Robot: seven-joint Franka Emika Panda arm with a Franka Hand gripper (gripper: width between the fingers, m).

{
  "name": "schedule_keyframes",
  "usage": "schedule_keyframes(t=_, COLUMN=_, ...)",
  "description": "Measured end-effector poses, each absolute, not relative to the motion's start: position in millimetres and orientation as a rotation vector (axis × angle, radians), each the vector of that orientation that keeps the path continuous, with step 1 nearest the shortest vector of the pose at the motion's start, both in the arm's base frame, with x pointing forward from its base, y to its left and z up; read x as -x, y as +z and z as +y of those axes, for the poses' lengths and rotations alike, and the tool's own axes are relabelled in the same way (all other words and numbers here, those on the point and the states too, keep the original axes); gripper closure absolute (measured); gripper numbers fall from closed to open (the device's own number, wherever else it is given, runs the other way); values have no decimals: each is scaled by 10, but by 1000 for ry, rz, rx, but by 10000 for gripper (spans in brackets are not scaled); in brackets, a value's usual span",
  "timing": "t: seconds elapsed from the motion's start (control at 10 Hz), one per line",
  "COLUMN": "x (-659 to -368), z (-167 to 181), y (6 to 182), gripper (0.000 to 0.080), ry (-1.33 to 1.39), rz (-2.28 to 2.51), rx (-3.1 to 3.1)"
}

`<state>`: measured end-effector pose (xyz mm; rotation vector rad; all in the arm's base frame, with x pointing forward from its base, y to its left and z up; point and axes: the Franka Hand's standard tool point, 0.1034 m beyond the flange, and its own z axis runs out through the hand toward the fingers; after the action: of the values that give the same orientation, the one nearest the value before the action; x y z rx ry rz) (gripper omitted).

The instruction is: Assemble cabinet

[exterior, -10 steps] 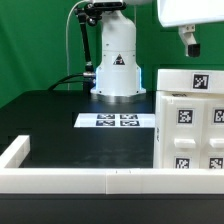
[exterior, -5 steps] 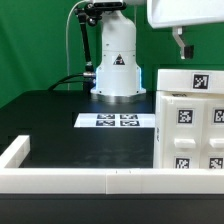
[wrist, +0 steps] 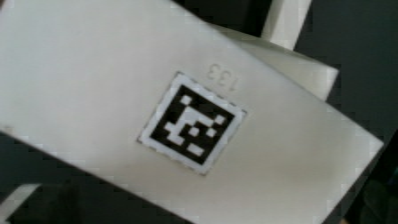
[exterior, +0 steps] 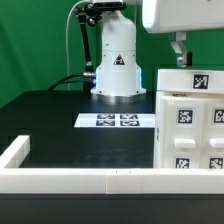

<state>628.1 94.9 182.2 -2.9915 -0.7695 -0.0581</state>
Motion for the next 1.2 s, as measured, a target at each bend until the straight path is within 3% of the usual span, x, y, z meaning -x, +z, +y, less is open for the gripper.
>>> schedule_keyframes(t=0.6, x=-6196, z=923, y=1674, gripper=2, ry=-17, rz=-1994, rx=2515)
schedule_keyframes(t=1.2, x=-6163, z=849, y=1588, gripper=2, ry=-4, rz=-1995, rx=2512)
